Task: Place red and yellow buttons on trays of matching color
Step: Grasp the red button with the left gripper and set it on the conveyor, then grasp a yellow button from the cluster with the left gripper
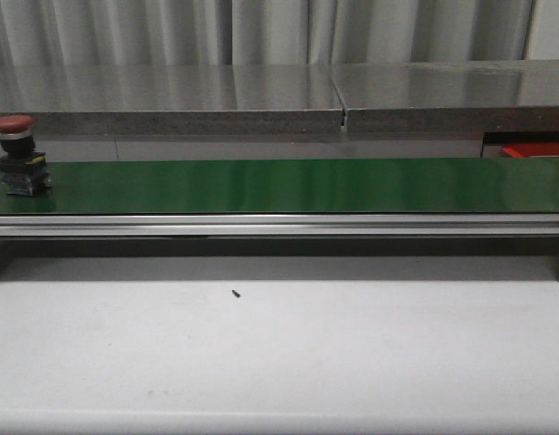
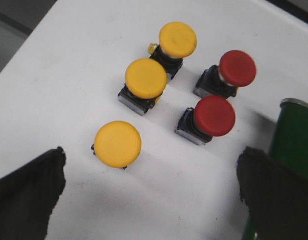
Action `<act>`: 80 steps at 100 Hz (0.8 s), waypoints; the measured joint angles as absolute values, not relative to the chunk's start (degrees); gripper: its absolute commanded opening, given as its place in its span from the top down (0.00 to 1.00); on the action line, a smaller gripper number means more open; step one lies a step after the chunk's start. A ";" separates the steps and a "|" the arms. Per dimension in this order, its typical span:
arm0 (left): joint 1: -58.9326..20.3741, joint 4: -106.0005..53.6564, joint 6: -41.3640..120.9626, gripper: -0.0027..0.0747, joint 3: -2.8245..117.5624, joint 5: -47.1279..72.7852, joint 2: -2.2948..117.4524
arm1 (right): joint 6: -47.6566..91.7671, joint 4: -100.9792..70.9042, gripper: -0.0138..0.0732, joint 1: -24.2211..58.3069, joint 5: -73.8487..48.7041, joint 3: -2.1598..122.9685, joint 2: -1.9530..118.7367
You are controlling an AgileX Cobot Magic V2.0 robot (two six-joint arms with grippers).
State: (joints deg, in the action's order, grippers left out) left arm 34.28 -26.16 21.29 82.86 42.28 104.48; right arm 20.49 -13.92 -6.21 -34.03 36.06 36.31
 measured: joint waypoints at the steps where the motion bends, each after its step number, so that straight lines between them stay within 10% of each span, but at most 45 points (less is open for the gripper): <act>1: 34.28 -26.16 21.29 0.11 82.86 42.24 104.67 | 20.49 -13.92 0.92 -6.21 -34.03 36.06 36.31; 80: 34.40 -26.16 21.29 0.16 87.12 38.48 118.23 | 20.61 -13.92 0.92 -6.21 -34.03 36.06 36.31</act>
